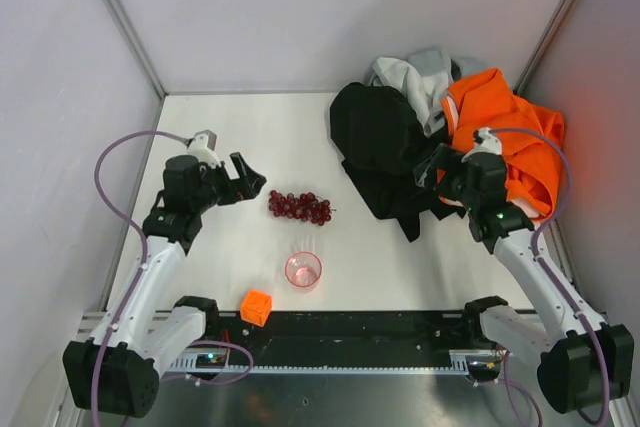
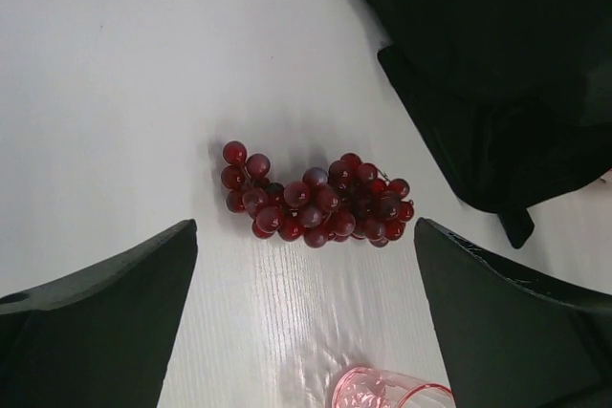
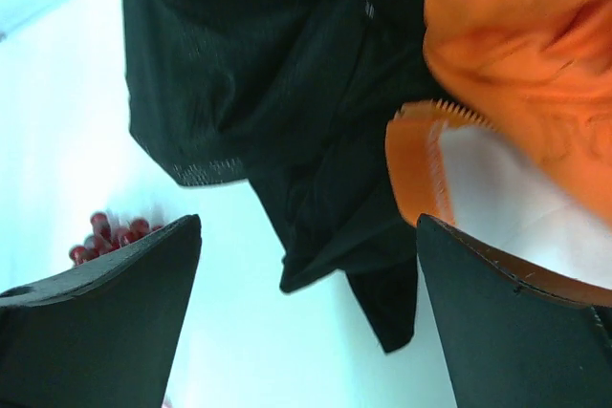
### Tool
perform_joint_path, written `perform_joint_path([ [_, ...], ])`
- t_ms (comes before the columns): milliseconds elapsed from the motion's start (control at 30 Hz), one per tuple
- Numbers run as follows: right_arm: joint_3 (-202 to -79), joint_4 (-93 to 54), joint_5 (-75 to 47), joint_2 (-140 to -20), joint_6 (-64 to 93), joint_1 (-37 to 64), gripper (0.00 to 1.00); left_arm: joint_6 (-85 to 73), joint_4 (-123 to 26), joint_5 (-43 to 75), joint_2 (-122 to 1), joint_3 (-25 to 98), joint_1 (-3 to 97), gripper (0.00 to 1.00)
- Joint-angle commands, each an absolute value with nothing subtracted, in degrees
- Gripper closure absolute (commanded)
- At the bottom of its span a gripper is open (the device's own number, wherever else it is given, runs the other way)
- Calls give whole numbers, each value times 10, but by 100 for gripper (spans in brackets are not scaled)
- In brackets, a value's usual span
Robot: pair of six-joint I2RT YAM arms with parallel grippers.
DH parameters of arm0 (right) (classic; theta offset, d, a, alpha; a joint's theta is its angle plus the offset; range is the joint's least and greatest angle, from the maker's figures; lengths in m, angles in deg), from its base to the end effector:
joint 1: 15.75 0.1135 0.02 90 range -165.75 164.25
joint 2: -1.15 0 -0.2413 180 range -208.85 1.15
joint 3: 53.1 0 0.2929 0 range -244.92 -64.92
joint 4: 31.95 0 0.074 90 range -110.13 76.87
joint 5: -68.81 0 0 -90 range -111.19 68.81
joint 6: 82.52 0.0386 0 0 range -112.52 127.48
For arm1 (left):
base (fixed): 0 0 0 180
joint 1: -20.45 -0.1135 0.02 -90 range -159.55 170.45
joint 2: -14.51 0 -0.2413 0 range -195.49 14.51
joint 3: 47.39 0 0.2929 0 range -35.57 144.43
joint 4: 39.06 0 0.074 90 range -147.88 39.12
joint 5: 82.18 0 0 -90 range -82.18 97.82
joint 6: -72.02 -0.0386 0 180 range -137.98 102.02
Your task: Pick out a specific cloth from the pile
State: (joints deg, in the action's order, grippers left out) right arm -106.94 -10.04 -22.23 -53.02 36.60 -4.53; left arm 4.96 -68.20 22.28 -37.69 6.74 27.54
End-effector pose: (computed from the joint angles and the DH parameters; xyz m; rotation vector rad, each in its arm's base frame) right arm 0.2707 0.0530 0.2648 0.3208 1.9593 0.4428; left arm 0.2607 -0.0421 0.2631 -0.1269 2.0763 -0.5820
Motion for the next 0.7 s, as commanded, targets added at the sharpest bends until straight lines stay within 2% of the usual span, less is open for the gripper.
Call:
perform_joint_path([
  [0,-1103,-52,-262,-548,391,-7,1,58,-684,234,-362,74,271,1],
  [400,-1094,-26,-278,-564,408,38,1,84,-707,191,-334,65,269,0],
  [667,-1089,-22,-237,-616,462,36,1,35,-745,188,-381,85,267,0],
])
